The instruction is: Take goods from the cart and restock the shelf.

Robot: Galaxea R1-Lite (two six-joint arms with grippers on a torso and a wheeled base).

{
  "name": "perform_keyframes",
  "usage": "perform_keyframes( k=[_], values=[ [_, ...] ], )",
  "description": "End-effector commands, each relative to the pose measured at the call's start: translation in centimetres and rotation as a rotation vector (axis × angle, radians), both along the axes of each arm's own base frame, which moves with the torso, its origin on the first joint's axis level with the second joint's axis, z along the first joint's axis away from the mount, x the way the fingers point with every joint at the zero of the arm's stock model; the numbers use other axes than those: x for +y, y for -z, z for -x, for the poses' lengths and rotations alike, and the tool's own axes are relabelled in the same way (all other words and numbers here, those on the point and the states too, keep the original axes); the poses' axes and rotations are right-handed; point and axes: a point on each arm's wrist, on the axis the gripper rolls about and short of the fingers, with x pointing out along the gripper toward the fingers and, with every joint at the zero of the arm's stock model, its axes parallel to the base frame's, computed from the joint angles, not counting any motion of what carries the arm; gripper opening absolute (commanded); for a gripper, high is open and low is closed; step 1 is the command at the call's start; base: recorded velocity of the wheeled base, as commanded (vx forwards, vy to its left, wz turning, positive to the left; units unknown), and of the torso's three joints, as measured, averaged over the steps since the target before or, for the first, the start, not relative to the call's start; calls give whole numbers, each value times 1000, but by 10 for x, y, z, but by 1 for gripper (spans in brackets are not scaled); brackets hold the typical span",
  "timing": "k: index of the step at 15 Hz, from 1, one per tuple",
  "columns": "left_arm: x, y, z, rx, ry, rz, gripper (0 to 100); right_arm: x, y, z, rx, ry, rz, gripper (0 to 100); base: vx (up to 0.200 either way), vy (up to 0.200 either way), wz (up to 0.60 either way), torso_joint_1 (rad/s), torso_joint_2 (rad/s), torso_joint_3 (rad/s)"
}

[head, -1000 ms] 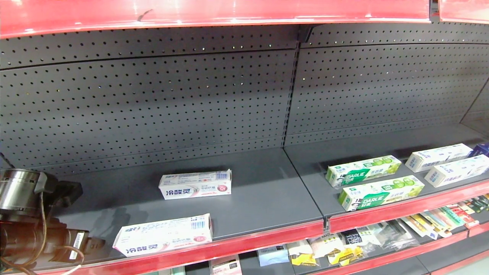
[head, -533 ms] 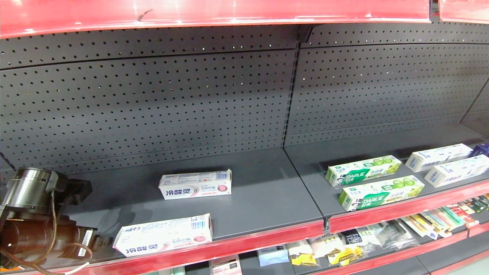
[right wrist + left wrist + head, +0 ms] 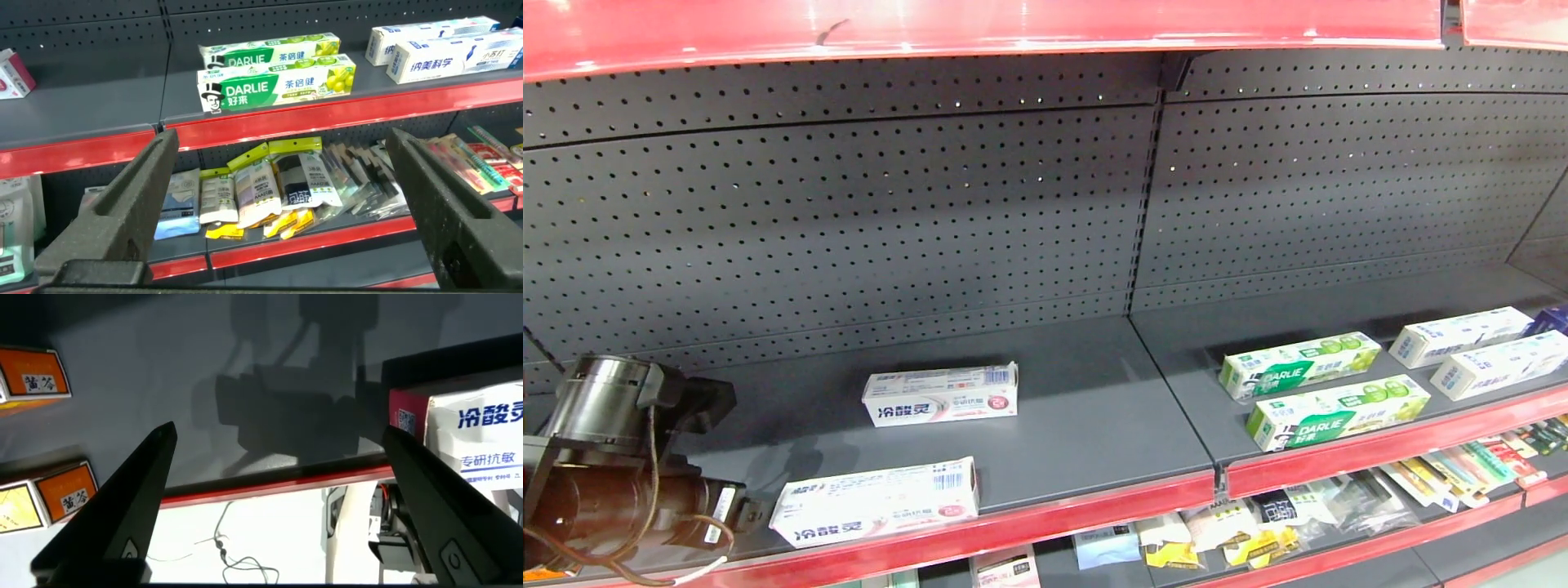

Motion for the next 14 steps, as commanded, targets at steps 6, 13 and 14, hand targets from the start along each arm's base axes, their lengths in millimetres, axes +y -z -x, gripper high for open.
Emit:
perform_keyframes(
  k=[6, 13, 14],
  values=[
    [-6, -2, -2, -11, 28, 0, 100, 0, 0, 0, -1, -2, 0, 100, 0, 0, 0, 0, 0, 0],
    [-18, -5, -9, -28, 49, 16, 100, 0, 0, 0, -1, -2, 0, 100, 0, 0, 0, 0, 0, 0],
    [-18, -5, -9, -28, 51, 16, 100, 0, 0, 0, -1, -2, 0, 100, 0, 0, 0, 0, 0, 0]
  ],
)
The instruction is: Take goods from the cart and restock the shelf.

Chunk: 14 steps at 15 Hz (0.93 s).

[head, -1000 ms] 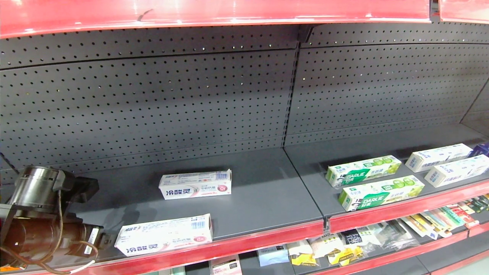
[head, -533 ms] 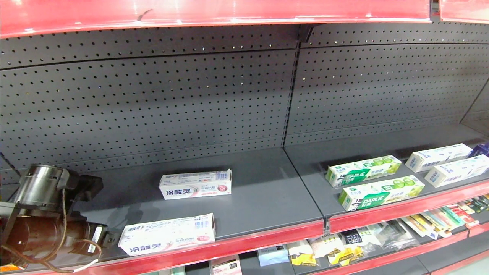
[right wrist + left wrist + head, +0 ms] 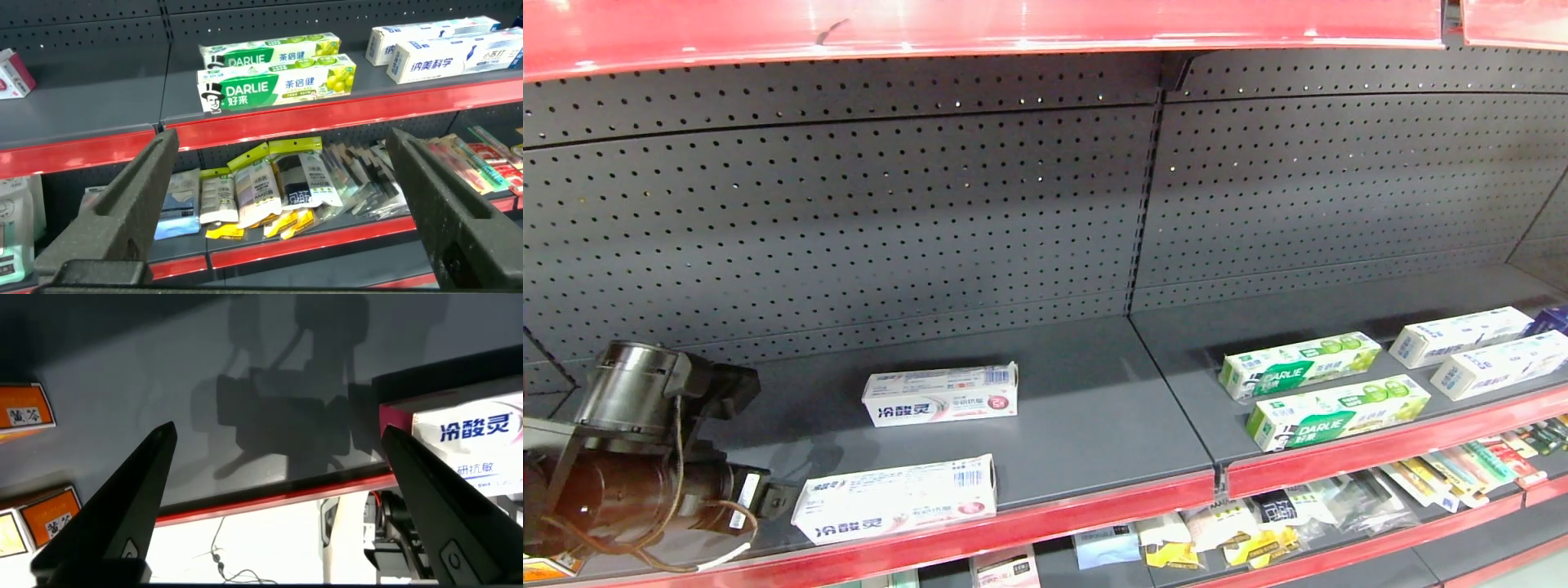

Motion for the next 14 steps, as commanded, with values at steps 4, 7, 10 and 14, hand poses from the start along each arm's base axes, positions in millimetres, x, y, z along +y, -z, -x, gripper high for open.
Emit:
perform_keyframes(
  k=[4, 7, 10, 14],
  values=[
    [-4, 0, -1, 1, 13, 3, 100, 0, 0, 0, -1, 0, 0, 100, 0, 0, 0, 0, 0, 0],
    [-5, 1, -1, 2, 19, 2, 100, 0, 0, 0, -1, 0, 0, 100, 0, 0, 0, 0, 0, 0],
    [-6, 2, -1, 6, 18, 5, 100, 0, 0, 0, -1, 0, 0, 100, 0, 0, 0, 0, 0, 0],
    [-7, 2, -3, -3, 20, 6, 100, 0, 0, 0, -1, 0, 0, 100, 0, 0, 0, 0, 0, 0]
  ],
)
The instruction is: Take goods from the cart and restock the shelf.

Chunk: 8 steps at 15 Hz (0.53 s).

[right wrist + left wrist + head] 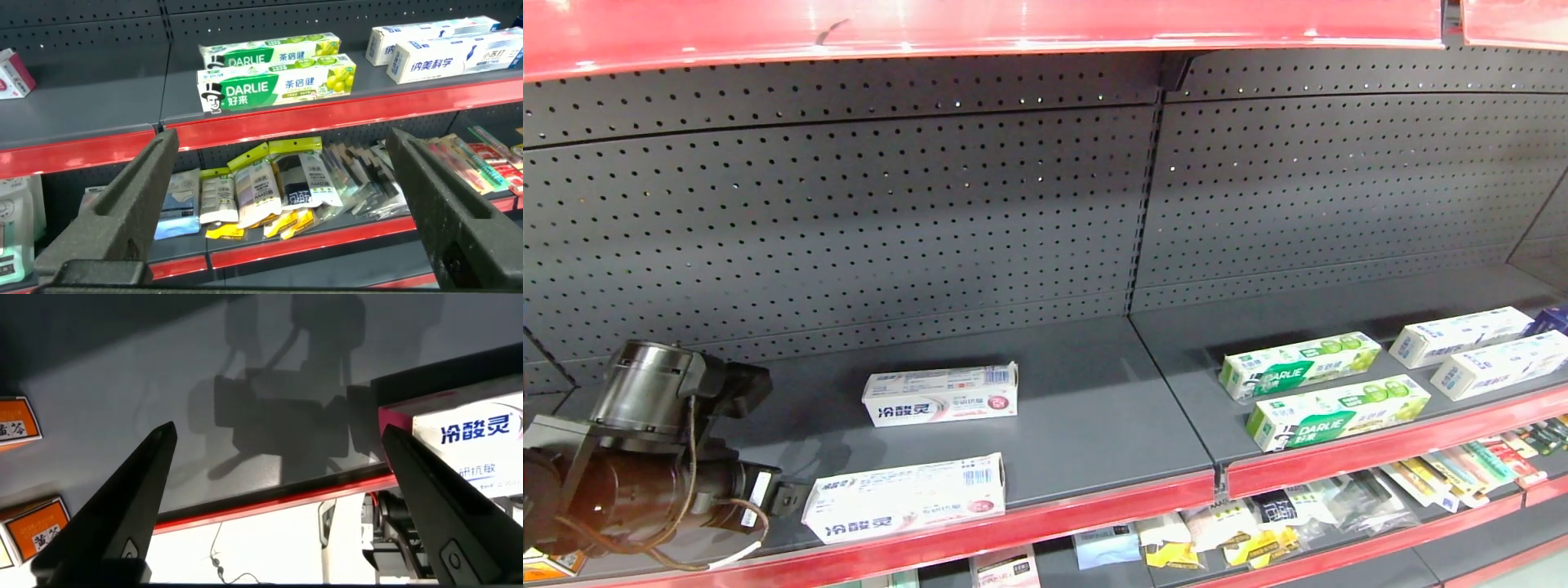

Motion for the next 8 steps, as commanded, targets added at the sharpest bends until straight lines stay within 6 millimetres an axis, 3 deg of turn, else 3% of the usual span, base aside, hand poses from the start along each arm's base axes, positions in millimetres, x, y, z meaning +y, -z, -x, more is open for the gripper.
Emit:
perform_keyframes(
  k=[1, 8],
  values=[
    [-1, 2, -1, 7, 3, -1, 100, 0, 0, 0, -1, 0, 0, 100, 0, 0, 0, 0, 0, 0],
    [-2, 0, -2, 1, 6, -1, 100, 0, 0, 0, -1, 0, 0, 100, 0, 0, 0, 0, 0, 0]
  ],
)
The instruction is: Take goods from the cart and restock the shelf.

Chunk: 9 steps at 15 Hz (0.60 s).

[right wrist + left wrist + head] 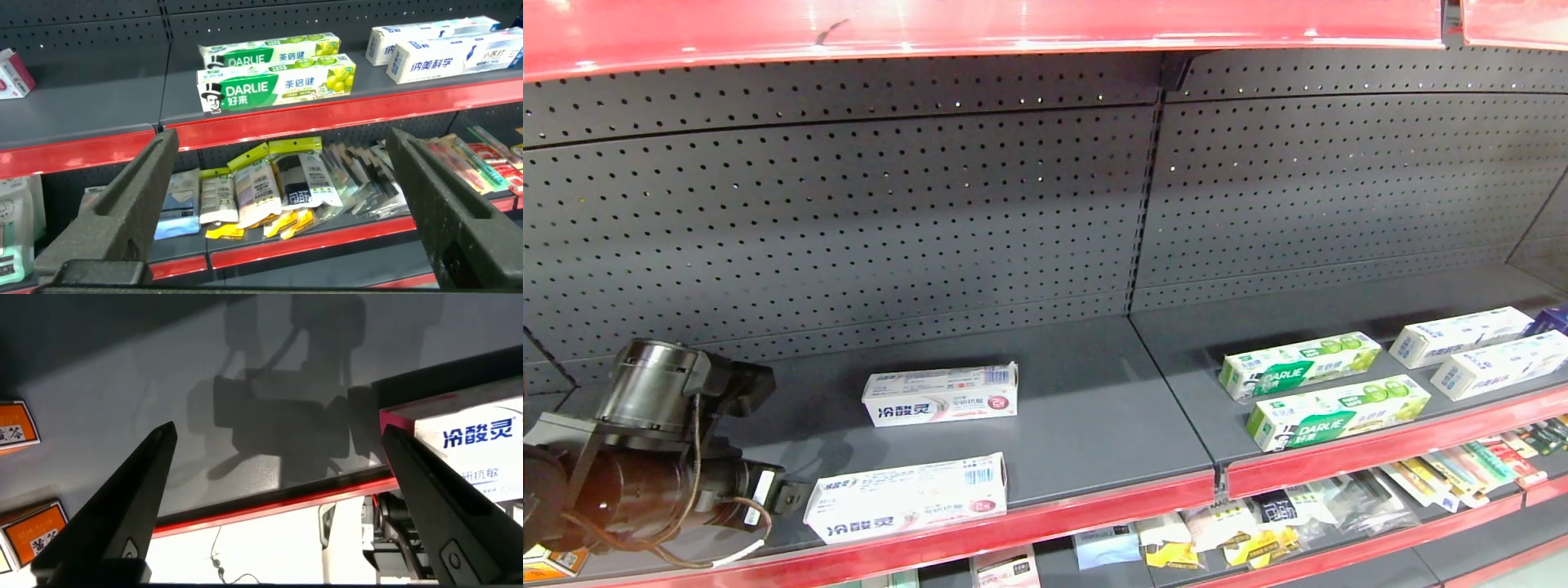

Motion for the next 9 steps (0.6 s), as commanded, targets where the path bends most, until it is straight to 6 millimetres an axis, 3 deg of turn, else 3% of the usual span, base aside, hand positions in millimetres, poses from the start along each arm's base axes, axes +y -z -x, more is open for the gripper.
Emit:
perform_keyframes(
  k=[1, 9],
  values=[
    [-1, 0, 0, -1, 3, 0, 100, 0, 0, 0, -1, -1, 0, 100, 0, 0, 0, 0, 0, 0],
    [-5, 0, 0, -2, 15, 3, 100, 0, 0, 0, -1, -1, 0, 100, 0, 0, 0, 0, 0, 0]
  ],
)
